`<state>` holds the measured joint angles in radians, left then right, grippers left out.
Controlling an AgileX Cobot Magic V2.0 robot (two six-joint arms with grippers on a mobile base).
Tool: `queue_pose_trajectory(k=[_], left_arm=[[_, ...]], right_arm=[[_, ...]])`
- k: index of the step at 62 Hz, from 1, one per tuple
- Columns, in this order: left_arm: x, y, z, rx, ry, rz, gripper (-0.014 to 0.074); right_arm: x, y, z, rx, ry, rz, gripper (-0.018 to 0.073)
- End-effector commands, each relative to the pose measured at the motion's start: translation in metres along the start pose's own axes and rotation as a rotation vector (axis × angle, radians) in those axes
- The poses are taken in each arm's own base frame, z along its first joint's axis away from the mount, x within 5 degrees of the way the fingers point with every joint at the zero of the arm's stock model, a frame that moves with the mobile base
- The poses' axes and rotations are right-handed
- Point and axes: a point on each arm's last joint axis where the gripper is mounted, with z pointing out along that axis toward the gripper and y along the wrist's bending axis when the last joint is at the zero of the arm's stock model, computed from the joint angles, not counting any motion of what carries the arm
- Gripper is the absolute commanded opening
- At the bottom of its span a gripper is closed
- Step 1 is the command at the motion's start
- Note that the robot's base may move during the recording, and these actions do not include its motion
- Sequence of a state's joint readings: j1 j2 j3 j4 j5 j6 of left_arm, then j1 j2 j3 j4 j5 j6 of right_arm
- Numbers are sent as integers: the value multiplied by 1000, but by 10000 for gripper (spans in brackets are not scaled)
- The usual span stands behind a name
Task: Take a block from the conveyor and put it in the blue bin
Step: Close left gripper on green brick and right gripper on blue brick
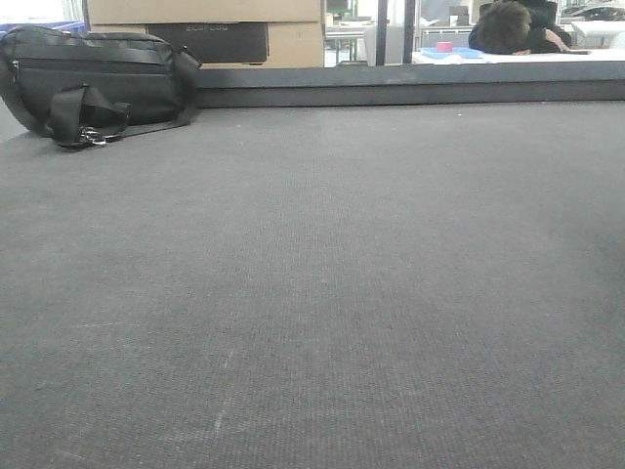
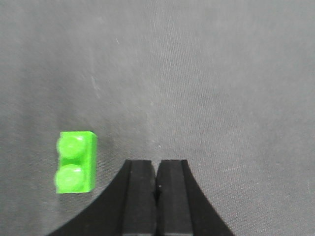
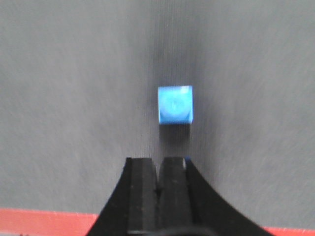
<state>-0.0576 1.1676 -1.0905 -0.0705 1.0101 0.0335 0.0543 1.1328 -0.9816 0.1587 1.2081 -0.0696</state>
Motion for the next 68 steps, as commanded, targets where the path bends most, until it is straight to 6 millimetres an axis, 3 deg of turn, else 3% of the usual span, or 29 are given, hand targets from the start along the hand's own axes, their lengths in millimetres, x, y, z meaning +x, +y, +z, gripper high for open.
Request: queue_pose_trajectory(k=[1, 11, 15, 20, 28, 35, 44, 52, 59, 60, 65, 68], left_arm=[[-4, 0, 6, 12, 11, -15, -111], [-4, 0, 12, 11, 33, -16, -111], [-3, 0, 13, 11, 35, -16, -111], [-3, 0, 13, 11, 37, -16, -111], [-3, 0, 13, 11, 37, -16, -111], [-3, 0, 13, 11, 32, -16, -111], [-3, 0, 13, 11, 30, -16, -111], [-3, 0, 13, 11, 31, -39, -111], [-3, 3, 13, -16, 32, -162, -111], [-3, 4, 13, -27, 30, -177, -111], [-4, 9, 10, -60, 33, -214, -111], [-3, 13, 8, -72, 59, -232, -111]], right_arm=[[-10, -3, 12, 8, 34, -6, -162], [-24, -8, 36, 19, 83, 2, -156], [-27, -10, 43, 32, 101, -1, -100], [-30, -14, 51, 58, 121, -11, 46], [-36, -20, 66, 97, 153, -30, 365], [-39, -22, 85, 89, 169, -19, 457], [-36, -25, 110, 85, 210, -8, 414], [-35, -27, 119, 85, 231, -5, 323], [-36, -26, 115, 85, 214, -7, 107], [-36, -26, 113, 85, 216, -7, 29], [-38, -24, 102, 84, 194, -10, -173], [-39, -23, 95, 85, 172, -13, -161]])
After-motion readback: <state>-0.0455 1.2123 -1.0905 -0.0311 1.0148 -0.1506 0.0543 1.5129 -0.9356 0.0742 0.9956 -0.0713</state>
